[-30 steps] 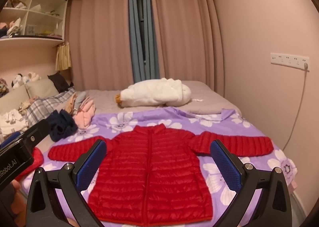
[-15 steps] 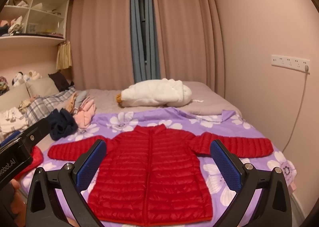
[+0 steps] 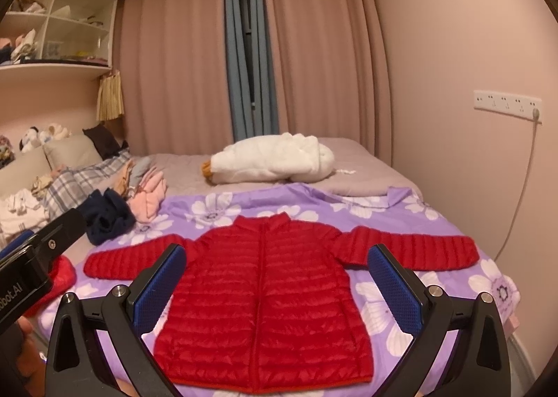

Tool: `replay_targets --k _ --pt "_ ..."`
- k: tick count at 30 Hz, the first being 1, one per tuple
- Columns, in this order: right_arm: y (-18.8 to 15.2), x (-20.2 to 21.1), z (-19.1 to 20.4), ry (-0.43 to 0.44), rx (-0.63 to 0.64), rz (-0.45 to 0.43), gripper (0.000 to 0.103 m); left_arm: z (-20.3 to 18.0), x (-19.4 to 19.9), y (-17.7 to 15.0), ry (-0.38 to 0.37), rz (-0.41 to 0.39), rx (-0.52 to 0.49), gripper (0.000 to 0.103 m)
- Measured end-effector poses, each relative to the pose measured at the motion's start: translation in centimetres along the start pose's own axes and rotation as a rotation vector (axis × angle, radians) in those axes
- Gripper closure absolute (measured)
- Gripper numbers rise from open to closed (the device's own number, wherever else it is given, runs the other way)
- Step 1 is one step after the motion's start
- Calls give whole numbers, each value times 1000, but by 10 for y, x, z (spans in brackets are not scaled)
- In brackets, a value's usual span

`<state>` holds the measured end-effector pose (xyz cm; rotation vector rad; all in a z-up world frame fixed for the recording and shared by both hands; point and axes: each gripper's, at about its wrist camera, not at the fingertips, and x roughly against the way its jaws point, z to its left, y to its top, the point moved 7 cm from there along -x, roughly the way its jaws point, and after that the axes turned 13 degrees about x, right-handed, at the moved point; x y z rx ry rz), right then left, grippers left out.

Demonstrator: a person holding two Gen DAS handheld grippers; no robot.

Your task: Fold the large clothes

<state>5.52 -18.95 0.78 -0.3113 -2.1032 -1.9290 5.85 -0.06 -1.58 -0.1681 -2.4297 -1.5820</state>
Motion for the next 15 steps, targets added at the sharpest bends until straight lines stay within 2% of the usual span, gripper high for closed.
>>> replay_targets --k 15 --pt "-3 3 3 10 21 -3 0 7 4 0 5 4 1 0"
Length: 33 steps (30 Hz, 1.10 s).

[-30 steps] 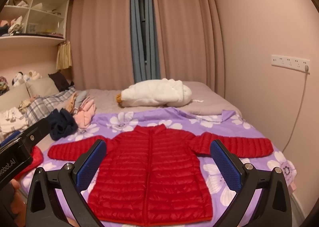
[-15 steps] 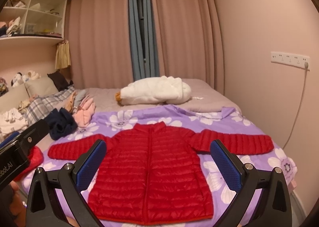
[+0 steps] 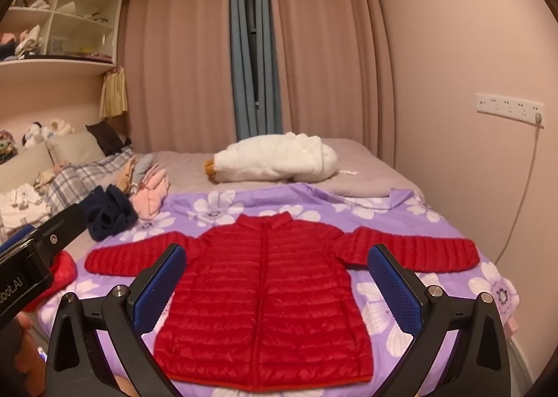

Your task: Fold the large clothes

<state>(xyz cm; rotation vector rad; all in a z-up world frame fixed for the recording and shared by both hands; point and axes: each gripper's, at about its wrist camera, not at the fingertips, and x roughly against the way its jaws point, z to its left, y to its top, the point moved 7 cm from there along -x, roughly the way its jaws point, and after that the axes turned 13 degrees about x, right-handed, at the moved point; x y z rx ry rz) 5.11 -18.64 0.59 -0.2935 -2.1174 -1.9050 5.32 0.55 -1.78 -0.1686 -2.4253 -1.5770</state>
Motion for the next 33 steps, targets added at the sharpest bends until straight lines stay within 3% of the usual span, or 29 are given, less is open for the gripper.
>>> replay_targets --k 19,33 --pt "-6 -1 -2 -1 -10 13 0 2 1 1 5 8 -6 0" --pt "-7 -8 2 -3 -3 32 0 0 -18 -6 16 46 -17 0"
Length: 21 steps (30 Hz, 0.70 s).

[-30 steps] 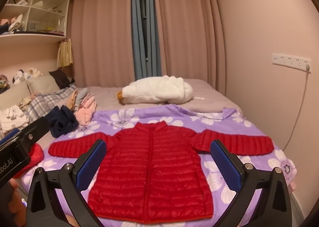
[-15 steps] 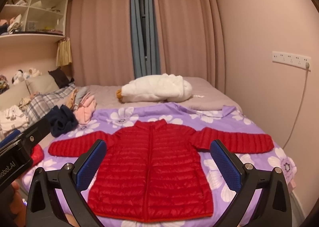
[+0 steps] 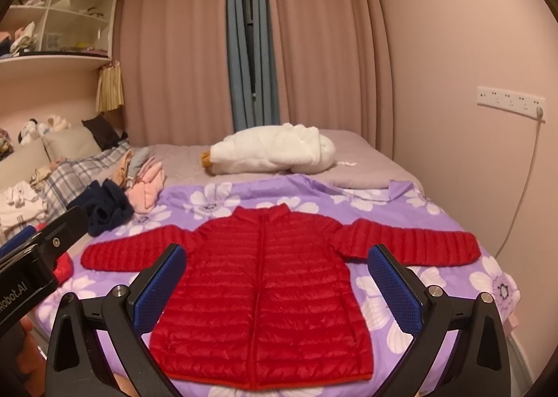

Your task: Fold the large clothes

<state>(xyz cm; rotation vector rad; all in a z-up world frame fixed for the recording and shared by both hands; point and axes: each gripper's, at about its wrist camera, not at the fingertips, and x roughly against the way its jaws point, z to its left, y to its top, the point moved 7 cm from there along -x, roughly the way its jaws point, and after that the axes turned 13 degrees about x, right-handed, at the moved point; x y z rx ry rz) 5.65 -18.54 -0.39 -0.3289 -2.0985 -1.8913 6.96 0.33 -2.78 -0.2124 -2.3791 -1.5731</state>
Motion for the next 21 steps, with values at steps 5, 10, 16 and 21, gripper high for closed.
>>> replay_targets --k 5,10,16,21 --pt "1 -10 1 -4 14 3 0 1 -14 -2 -2 14 7 0" --pt "-1 -28 -5 36 -46 10 0 9 -46 -3 40 42 56 0" --pt "-9 -71 -31 108 -175 17 0 27 -117 3 96 55 115 0" --pt "-17 -113 -80 54 -245 52 0 45 -208 7 41 104 178 0"
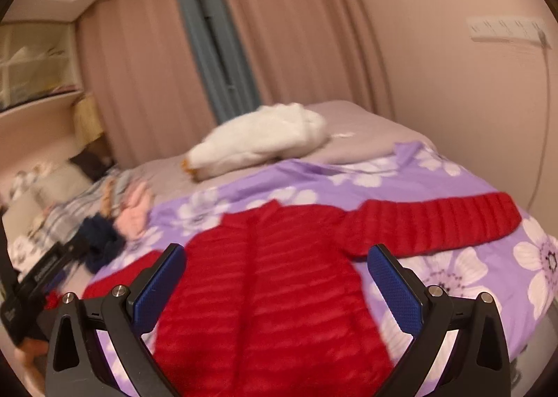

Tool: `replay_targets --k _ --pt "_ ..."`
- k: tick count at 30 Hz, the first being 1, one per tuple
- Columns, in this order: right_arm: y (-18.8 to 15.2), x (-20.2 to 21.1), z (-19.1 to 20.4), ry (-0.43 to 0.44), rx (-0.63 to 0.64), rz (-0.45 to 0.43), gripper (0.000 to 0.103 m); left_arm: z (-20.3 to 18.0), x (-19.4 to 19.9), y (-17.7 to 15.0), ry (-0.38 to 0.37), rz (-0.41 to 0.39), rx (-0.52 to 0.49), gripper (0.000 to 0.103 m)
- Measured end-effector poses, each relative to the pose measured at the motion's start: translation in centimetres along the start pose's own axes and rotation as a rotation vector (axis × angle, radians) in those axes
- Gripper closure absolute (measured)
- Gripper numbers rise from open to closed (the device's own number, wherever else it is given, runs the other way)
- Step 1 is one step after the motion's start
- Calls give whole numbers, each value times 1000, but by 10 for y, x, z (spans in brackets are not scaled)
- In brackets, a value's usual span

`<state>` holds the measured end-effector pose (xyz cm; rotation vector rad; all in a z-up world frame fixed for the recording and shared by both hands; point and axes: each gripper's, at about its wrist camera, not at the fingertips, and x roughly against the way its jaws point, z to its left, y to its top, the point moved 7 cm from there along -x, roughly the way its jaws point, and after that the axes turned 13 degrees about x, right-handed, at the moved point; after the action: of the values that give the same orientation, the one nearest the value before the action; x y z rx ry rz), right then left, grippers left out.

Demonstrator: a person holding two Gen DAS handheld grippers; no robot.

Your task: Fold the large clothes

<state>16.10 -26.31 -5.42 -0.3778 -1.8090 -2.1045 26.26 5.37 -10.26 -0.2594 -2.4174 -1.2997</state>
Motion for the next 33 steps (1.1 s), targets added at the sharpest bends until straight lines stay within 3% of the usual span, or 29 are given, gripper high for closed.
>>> replay_targets --k 2,4,9,12,14,16,18,21,23,24,25,26,27,28,30,33 --pt "4 -19 -36 -2 -61 0 0 7 -43 -1 -3 56 -1 2" --pt "4 -39 -80 -50 -117 35 0 25 -88 -6 52 109 20 5" --pt "-28 -78 -221 -381 -191 216 0 86 -165 -37 136 323 178 9" --pt "-71 -81 -292 -518 -347 354 0 118 -187 -60 216 408 247 18" --pt "-94 -76 -323 -522 -450 350 0 129 -198 -78 188 479 300 21" --pt "-118 -64 -347 -551 -555 347 0 131 -199 -79 149 431 312 23" --pt "-129 -55 -356 -544 -640 310 0 126 -200 -79 120 438 316 33" --pt "-152 -53 -370 -441 -811 216 0 128 -198 -77 122 404 314 44" --pt "-153 -55 -369 -391 -838 127 4 130 -194 -79 118 377 309 48" --pt "-150 -54 -367 -400 -825 113 18 132 -191 -80 115 358 319 51" --pt "-147 -57 -366 -385 -818 107 43 137 -193 -81 111 343 326 52" --pt "-145 -63 -366 -359 -824 110 55 140 -193 -82 105 330 335 53" --pt "-145 -72 -366 -320 -847 127 77 141 -191 -82 100 321 343 54" --pt "-148 -81 -366 -305 -884 157 90 141 -192 -82 99 316 347 54" --pt "-147 -86 -367 -324 -895 164 93 140 -198 -79 112 312 340 58" --pt "-119 -84 -355 -373 -769 130 95 139 -199 -79 129 302 320 60"
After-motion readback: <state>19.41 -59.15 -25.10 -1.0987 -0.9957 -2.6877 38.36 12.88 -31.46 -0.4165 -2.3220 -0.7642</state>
